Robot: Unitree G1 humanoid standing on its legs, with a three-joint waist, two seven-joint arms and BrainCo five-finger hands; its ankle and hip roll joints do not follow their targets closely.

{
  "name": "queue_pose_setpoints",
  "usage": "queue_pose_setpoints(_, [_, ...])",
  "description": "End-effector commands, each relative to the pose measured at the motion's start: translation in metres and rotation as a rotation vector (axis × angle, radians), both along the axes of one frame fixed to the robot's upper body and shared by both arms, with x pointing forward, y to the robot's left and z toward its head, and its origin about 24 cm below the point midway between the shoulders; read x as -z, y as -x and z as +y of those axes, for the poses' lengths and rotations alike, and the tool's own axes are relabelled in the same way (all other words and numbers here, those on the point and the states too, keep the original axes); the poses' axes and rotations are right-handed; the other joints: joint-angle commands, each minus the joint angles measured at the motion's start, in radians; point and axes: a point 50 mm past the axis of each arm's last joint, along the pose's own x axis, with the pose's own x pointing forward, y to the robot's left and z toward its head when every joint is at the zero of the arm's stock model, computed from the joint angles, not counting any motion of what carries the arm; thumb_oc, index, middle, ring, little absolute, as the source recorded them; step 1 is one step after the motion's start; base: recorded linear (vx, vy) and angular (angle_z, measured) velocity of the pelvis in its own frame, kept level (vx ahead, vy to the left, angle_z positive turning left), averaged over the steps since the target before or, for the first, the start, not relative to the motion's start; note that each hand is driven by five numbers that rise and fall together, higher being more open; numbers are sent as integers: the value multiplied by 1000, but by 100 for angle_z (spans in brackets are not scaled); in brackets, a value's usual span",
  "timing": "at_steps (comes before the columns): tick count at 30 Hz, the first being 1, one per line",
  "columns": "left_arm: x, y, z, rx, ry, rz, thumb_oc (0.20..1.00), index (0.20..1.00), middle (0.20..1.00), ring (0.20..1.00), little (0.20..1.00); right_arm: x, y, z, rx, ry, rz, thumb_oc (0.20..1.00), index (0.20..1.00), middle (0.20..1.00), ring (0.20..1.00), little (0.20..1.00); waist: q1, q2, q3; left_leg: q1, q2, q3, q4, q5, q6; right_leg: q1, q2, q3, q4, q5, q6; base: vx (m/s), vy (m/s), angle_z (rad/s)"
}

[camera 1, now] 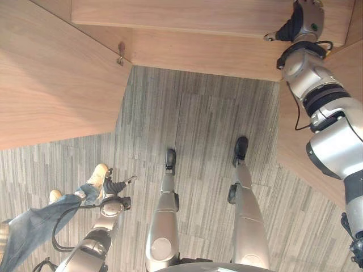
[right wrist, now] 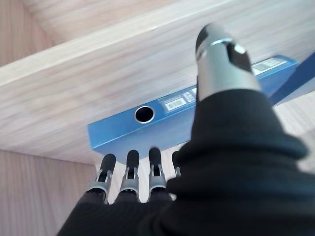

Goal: Put the empty folder in the office cabinet

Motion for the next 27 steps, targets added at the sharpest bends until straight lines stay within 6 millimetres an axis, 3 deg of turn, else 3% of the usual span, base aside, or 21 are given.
queue_pose_setpoints(1, [-9, -6, 10, 13, -45, -21, 1000, 1000, 1000, 1000, 1000, -46, 9, -5, 60, 110, -92, 200, 200, 200, 200, 200, 57, 28, -2, 196, 13, 12, -9, -125, -43, -92, -43, 34, 99, -72, 94, 0, 0, 0])
queue_pose_setpoints(17, [-11, -7, 15, -1, -41, -21, 1000, 1000, 1000, 1000, 1000, -58, 13, -15, 119, 171, -107, 200, 200, 200, 200, 200, 88, 40, -2, 148, 49, -3, -9, -92, -52, -174, -18, 15, 186, -130, 80, 19, -15, 1])
queue_pose_setpoints(24, [-12, -7, 21, -24, -52, -21, 1000, 1000, 1000, 1000, 1000, -72, 17, -11, 226, 542, -109, 200, 200, 200, 200, 200, 99, 44, -8, 134, 65, -13, -9, -72, -62, -219, -9, 8, 247, -169, 72, 24, -18, -1])
queue_pose_setpoints(27, [-13, -5, 27, -39, -53, -21, 1000, 1000, 1000, 1000, 1000, -87, 21, -6, 274, 724, -131, 200, 200, 200, 200, 200, 100, 43, -12, 126, 76, -23, -9, -58, -70, -247, -1, 6, 282, -190, 67, 41, -48, 1])
